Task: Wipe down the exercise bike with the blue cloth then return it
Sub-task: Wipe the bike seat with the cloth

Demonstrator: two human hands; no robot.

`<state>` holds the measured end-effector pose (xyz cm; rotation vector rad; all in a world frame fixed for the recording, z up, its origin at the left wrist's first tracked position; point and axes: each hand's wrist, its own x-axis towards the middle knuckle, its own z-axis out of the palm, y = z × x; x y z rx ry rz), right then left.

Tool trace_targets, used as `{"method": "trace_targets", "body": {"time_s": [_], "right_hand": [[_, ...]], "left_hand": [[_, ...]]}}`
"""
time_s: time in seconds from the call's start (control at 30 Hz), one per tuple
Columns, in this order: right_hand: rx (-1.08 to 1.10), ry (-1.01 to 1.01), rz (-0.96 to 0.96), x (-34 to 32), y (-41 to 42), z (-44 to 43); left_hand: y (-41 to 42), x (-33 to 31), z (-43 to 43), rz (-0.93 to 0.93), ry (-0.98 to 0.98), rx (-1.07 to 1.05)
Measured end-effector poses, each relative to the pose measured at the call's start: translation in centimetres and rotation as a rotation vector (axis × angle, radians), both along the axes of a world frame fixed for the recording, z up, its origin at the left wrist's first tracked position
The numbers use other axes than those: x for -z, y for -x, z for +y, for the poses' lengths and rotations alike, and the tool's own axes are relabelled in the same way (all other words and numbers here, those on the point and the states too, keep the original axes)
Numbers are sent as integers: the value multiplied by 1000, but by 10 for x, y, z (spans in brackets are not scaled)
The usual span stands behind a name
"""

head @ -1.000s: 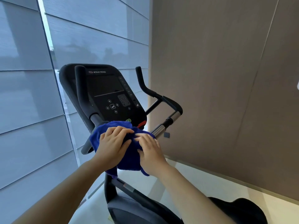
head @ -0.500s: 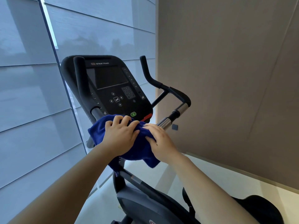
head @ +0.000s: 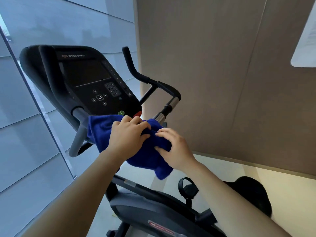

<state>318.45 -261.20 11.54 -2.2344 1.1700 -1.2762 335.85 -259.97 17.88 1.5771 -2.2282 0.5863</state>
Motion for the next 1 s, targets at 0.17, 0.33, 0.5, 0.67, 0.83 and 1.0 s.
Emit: {"method": "trace_targets", "body": {"time_s": [0.17,0.33,0.5,0.67,0.83,1.0], "right_hand": [[-21,-91,-82,5,22,16],[53,-158,-154,7,54,29],[154,-169,-134,9,100,39],[173,-194,-102,17,153,49],[168,-229,-142,30,213,62],[194,-213,-151,45,273,64]], "left_hand": [[22,3,1,143,-28,172],[51,10,2,349,-18,387],[97,17,3,444,-135,569],[154,29,5,586,-311,719],[214,47,18,744,-415,728],[284,62,22,775,-604,631]]}}
